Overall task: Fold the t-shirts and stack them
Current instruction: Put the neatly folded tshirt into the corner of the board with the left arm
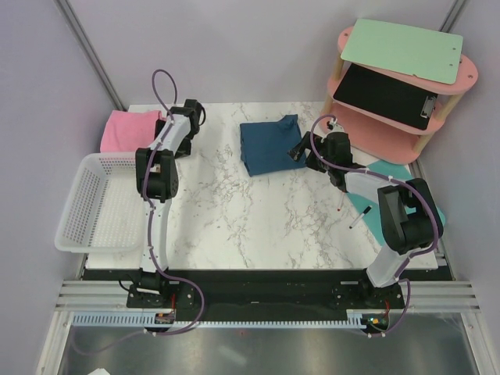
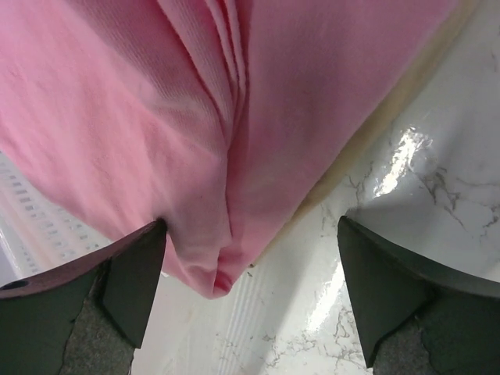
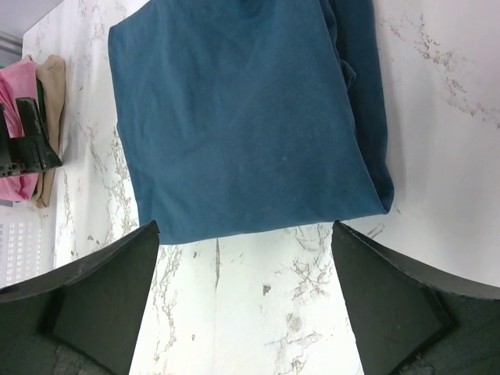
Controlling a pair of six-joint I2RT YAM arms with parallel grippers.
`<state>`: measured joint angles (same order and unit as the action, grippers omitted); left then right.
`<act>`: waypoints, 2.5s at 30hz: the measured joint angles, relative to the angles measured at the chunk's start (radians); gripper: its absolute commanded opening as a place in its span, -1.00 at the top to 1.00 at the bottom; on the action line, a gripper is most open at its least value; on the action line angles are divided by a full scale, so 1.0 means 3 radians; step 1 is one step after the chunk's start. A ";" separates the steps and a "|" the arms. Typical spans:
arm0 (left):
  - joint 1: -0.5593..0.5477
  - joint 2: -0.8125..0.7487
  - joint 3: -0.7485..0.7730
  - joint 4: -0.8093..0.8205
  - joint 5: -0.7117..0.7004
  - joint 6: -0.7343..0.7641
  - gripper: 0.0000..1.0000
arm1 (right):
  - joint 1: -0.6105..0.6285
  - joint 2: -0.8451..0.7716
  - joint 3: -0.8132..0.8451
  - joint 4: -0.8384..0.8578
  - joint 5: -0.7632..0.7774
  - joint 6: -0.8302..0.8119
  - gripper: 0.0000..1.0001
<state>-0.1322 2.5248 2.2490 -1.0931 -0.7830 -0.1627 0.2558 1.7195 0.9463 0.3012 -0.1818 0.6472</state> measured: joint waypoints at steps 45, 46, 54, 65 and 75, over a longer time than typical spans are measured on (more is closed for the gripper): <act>-0.0687 0.0107 0.0509 -0.0211 0.1448 -0.0404 0.11 | -0.0034 -0.0051 -0.0356 0.0069 -0.0170 0.0029 -0.96; -0.0687 0.0107 0.0509 -0.0196 0.1522 -0.0426 -0.14 | -0.0034 -0.0051 -0.0362 0.0069 -0.0170 0.0025 -0.96; -0.0752 -0.0206 0.0088 0.0106 0.2056 -0.0612 -0.86 | -0.0034 -0.0062 -0.0435 0.0065 -0.0164 0.0004 -0.96; -0.0956 -0.1186 -0.1081 0.0958 0.2452 -0.0860 -0.86 | -0.0037 -0.0062 -0.0435 0.0057 -0.0154 -0.0052 -0.96; -0.0991 -0.0937 -0.1383 0.1581 0.2856 -0.1102 -0.86 | -0.0037 -0.0065 -0.0443 0.0037 -0.0141 -0.0090 -0.96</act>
<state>-0.4294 2.2436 1.8339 -0.6189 0.0738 -0.4934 0.2447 1.7000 0.8135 0.3122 -0.2241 0.6201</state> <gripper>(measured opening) 0.929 0.982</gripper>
